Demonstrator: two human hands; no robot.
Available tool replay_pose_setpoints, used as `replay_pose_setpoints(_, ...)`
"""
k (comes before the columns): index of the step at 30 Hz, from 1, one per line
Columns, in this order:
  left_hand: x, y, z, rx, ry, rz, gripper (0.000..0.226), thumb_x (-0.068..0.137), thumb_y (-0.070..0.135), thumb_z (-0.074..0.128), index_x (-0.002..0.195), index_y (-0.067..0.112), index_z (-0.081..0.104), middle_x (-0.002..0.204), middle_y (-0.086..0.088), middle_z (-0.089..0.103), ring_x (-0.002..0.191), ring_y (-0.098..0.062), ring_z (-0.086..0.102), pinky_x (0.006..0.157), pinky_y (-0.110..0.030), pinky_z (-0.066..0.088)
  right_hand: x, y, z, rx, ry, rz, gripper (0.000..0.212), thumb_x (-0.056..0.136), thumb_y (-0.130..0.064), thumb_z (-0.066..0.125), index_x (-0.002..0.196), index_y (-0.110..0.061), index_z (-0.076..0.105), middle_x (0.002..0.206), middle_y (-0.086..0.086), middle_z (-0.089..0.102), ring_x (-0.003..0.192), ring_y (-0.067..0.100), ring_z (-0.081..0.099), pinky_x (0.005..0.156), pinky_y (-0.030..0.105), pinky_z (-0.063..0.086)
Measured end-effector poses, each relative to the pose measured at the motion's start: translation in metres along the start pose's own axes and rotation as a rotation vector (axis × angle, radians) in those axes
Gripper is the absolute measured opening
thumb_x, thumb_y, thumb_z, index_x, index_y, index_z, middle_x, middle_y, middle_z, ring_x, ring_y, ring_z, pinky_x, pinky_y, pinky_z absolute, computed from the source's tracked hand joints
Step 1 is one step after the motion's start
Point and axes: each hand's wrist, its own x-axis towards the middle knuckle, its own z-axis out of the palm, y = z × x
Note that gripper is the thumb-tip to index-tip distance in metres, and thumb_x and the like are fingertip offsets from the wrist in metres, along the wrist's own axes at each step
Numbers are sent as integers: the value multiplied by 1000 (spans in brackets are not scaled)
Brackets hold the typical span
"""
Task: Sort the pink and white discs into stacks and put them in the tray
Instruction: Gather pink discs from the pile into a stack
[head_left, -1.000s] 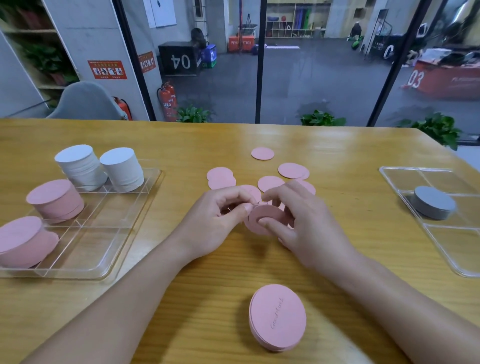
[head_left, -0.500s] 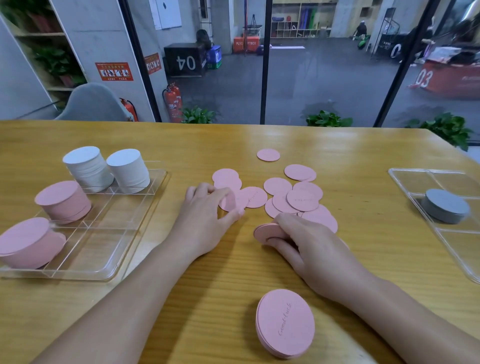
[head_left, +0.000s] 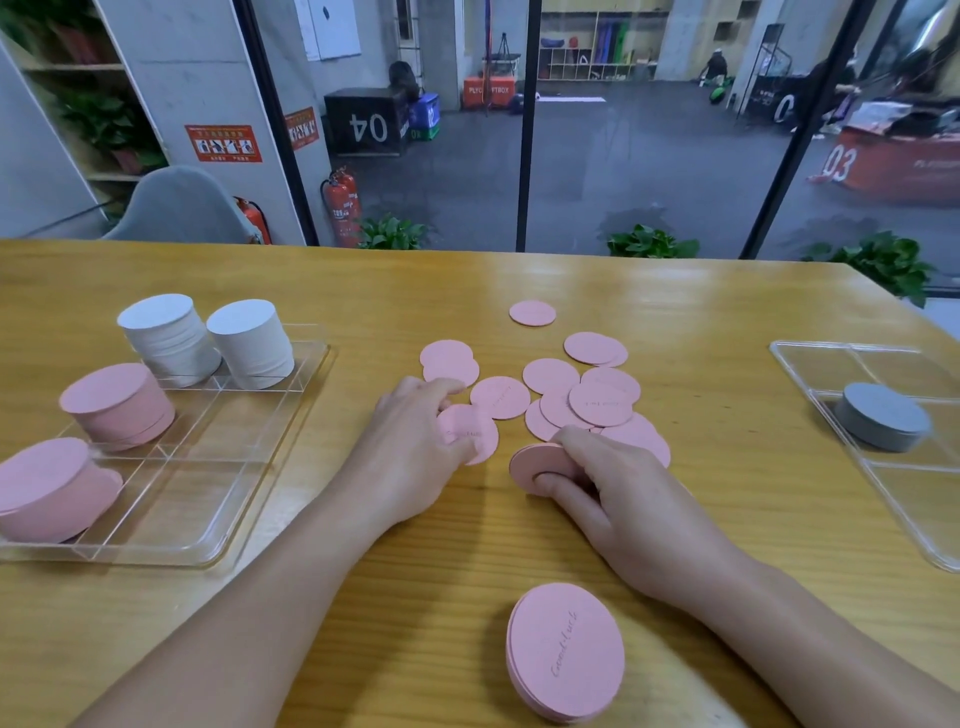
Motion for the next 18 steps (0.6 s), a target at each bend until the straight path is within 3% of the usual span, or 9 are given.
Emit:
replay_pose_setpoints(2, 2, -3, -1, -169, 30, 23, 25, 99, 27, 79, 121, 38, 75, 107, 15, 61, 89, -5, 61, 82, -26, 47, -1, 0, 0, 13, 1, 4, 19, 108, -43, 58, 96, -33, 46, 88, -19, 57, 86, 4, 55, 68, 30, 47)
replay_pose_setpoints(4, 3, -3, -1, -333, 30, 58, 10, 101, 23, 78, 97, 31, 81, 86, 9, 68, 71, -10, 56, 72, -26, 45, -1, 1, 0, 26, 0, 24, 19, 108, -42, 58, 96, -32, 46, 86, -18, 58, 84, 7, 55, 68, 37, 50)
replay_pose_setpoints(6, 1, 1, -1, -415, 29, 119, 14, 103, 20, 75, 91, 23, 81, 89, -1, 73, 76, -28, 60, 72, -30, 47, -1, 2, 1, 30, 13, 55, 17, 107, -43, 58, 100, -31, 48, 86, -17, 59, 83, 9, 56, 69, 45, 54)
replay_pose_setpoints(9, -3, 10, -2, -482, 16, 223, 12, 103, 16, 76, 92, 19, 81, 98, 1, 74, 88, -27, 63, 78, -23, 48, 0, 3, 2, 36, 55, 85, 16, 106, -45, 59, 110, -32, 50, 90, -17, 63, 83, 8, 59, 71, 51, 56)
replay_pose_setpoints(13, -6, 14, 4, -531, -81, 326, 12, 106, 14, 72, 97, 15, 80, 100, 3, 75, 90, -18, 66, 81, -31, 51, -1, -1, 1, 71, 84, 57, 18, 105, -42, 63, 119, -43, 53, 106, -25, 64, 97, 1, 62, 76, 36, 56)
replay_pose_setpoints(16, -9, 19, 9, -566, -158, 349, 19, 111, 10, 64, 103, 14, 80, 98, -2, 76, 86, -14, 64, 74, -30, 53, 0, -8, 0, -48, 41, 11, 5, 108, -45, 54, 110, -40, 54, 103, -22, 54, 93, 1, 55, 64, 18, 42)
replay_pose_setpoints(18, -8, 15, 13, -500, -98, 328, 24, 113, 11, 60, 106, 20, 81, 99, 6, 77, 89, -7, 67, 78, -25, 52, 2, -9, 0, -102, 24, 13, 10, 109, -48, 50, 108, -39, 55, 102, -20, 52, 93, 3, 53, 62, 14, 39)
